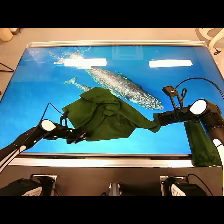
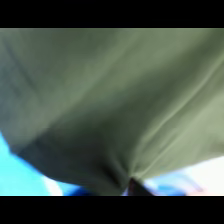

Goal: Fold the shirts.

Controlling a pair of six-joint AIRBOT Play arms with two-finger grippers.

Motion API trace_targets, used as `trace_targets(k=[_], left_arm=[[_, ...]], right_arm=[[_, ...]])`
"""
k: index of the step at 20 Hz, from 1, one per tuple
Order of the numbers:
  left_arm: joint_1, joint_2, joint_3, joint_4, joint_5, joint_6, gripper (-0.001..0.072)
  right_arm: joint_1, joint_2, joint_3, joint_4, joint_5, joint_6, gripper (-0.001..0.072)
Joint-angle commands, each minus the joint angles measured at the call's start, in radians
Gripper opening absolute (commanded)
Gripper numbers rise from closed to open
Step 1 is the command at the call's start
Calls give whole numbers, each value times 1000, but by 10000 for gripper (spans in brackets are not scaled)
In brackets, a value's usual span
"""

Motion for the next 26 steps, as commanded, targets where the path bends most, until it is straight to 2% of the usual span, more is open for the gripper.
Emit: trace_targets(k=[1, 3, 6, 7, 8, 11, 14, 17, 18, 20, 21, 23, 26], left_arm=[[-13, -19, 23, -33, 100, 4, 28], [30, -14, 87, -11, 71, 99, 25], [139, -16, 209, 171, -43, 103, 24], [180, -16, 245, 207, -55, 104, 24], [216, -16, 276, 224, -53, 104, 24], [318, -51, 385, 230, -49, 105, 24], [337, -122, 436, 230, -103, 105, 25], [309, -185, 437, 233, -190, 127, 29], [311, -185, 439, 233, -211, 144, 97], [343, -175, 462, 236, -288, 157, 506], [374, -171, 490, 248, -354, 166, 569], [440, -146, 546, 319, -474, 208, 568], [508, -57, 533, 391, -531, 205, 567]], right_arm=[[-42, 0, 1, -41, -26, 25, 24], [-121, 0, 1, -43, 55, 71, 23], [-178, 10, -58, -43, 334, -16, 23], [-172, 40, -131, 15, 368, -22, 23], [-158, 87, -218, 99, 352, -22, 23], [-13, 280, -499, 372, 217, 65, 22], [135, 398, -596, 391, 58, 220, 22], [156, 407, -595, 409, -80, 237, 22], [156, 407, -595, 410, -109, 237, 22], [156, 407, -595, 409, -136, 236, 22], [156, 407, -595, 409, -141, 236, 22], [156, 407, -595, 407, -146, 224, 22], [156, 407, -595, 405, -164, 224, 22]])
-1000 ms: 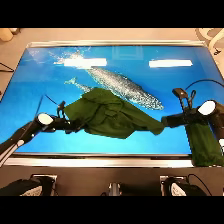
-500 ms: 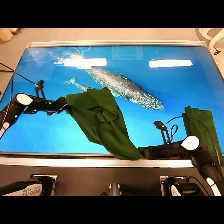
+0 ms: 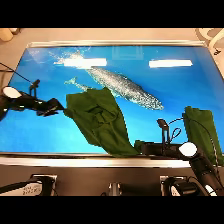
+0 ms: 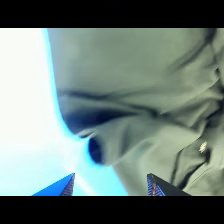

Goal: Fold the shirts.

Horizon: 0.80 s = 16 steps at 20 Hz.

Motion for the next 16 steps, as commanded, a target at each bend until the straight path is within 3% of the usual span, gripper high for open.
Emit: trace_targets(k=[1, 4, 9, 14, 16], left_arm=[[59, 80, -19, 66, -117, 17, 567], [-15, 112, -180, -33, -80, 20, 568], [-238, 104, -490, -279, 190, 21, 563], [-333, 101, -541, -406, 352, 21, 534], [-371, 87, -541, -430, 412, 18, 427]], right_arm=[[2, 2, -2, 3, -48, 2, 22], [2, 2, 0, 3, -97, 2, 22], [2, 2, 0, 3, -90, 2, 23], [2, 2, 0, 4, -92, -24, 23], [2, 2, 3, 3, -88, -26, 23]])
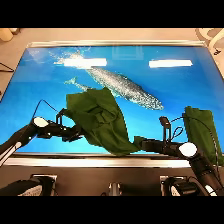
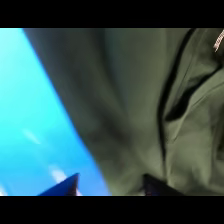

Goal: Fold the shirts.

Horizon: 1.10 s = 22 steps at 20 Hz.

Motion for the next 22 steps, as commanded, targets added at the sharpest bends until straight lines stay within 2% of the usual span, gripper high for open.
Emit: trace_targets(k=[1, 3, 5, 7, 9, 11, 12, 14, 16, 19, 22], left_arm=[[-76, -20, -23, -72, 132, -3, 346], [-104, -37, -23, -72, 152, -3, 141], [-116, -41, -21, -72, 166, -3, 26], [-107, -27, 5, -71, 152, 22, 24], [-95, 46, 85, -68, 98, 166, 22], [-86, 182, 244, -68, 14, 379, 22], [-80, 249, 341, -65, -2, 433, 22], [-48, 362, 582, -63, 12, 424, 22], [-3, 430, 853, -63, 44, 367, 23], [26, 464, 1186, -64, 82, 344, 23], [26, 464, 1325, -64, 82, 271, 23]], right_arm=[[0, 1, 9, 1, 2, -21, 23], [0, 1, 40, 0, 0, -83, 23], [0, 1, 89, 0, -10, -136, 23], [0, 1, 159, -1, -23, -179, 23], [0, 1, 269, -2, -29, -239, 23], [0, 1, 442, -19, -77, -369, 23], [0, 1, 548, -47, -128, -406, 23], [0, 2, 790, -116, -281, -417, 23], [0, 2, 1040, -133, -386, -417, 23], [0, 6, 1358, -135, -329, -423, 23], [0, 39, 1500, -217, -286, -432, 22]])
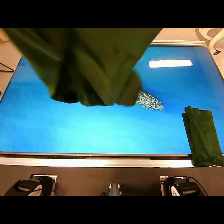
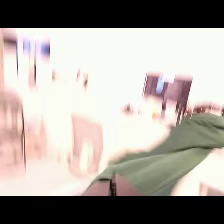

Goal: Fold the shirts.

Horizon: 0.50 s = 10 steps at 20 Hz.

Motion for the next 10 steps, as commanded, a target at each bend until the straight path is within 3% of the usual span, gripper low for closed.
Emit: trace_targets(k=[1, 4, 7, 10], left_arm=[[12, 21, 192, 7, 19, -50, 23], [13, -1, 172, 83, -3, -134, 23], [13, -66, 98, 238, -78, -251, 23], [13, -186, -41, 305, -145, -274, 24]], right_arm=[[0, 31, 197, -115, 12, -5, 22], [0, 32, 197, -296, 99, 116, 22], [0, -38, 197, -499, 332, 298, 22], [0, -198, 197, -585, 440, 337, 22]])
